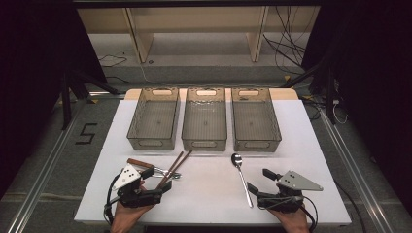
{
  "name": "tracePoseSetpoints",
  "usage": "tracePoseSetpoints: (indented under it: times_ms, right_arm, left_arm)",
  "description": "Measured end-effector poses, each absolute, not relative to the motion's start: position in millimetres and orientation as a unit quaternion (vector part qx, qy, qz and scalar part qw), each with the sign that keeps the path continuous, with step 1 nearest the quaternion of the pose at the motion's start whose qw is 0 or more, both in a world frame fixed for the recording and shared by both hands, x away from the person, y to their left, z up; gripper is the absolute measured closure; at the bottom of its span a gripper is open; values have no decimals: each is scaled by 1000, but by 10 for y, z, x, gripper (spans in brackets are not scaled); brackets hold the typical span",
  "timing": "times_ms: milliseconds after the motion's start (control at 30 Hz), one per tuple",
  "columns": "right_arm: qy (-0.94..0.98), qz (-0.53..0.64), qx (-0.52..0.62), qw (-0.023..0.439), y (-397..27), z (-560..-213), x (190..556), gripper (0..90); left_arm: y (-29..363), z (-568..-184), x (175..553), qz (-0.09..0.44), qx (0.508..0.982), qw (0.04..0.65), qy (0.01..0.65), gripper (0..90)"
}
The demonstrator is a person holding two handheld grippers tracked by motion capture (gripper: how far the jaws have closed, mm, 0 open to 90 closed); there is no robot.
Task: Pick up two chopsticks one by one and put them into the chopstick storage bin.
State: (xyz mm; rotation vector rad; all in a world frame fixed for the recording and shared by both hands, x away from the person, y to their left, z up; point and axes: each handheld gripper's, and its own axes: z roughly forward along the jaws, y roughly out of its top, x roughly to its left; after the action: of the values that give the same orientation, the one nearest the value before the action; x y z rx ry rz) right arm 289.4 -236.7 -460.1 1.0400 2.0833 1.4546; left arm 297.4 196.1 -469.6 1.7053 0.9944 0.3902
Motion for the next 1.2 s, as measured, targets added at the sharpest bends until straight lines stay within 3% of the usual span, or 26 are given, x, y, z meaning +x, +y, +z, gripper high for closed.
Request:
tracePoseSetpoints:
  times_ms: [367,733,1200]
  right_arm:
    - [743,520,372,198,-2374,-4588,2894,256]
    - [745,517,373,193,-2366,-4593,2904,257]
    - [750,513,373,188,-2341,-4611,2915,260]
  left_arm:
    - [1986,-4637,3026,156,718,521,434,155]
    - [2093,-4522,3155,111,755,443,472,207]
    - [2050,-4647,3303,46,783,362,504,478]
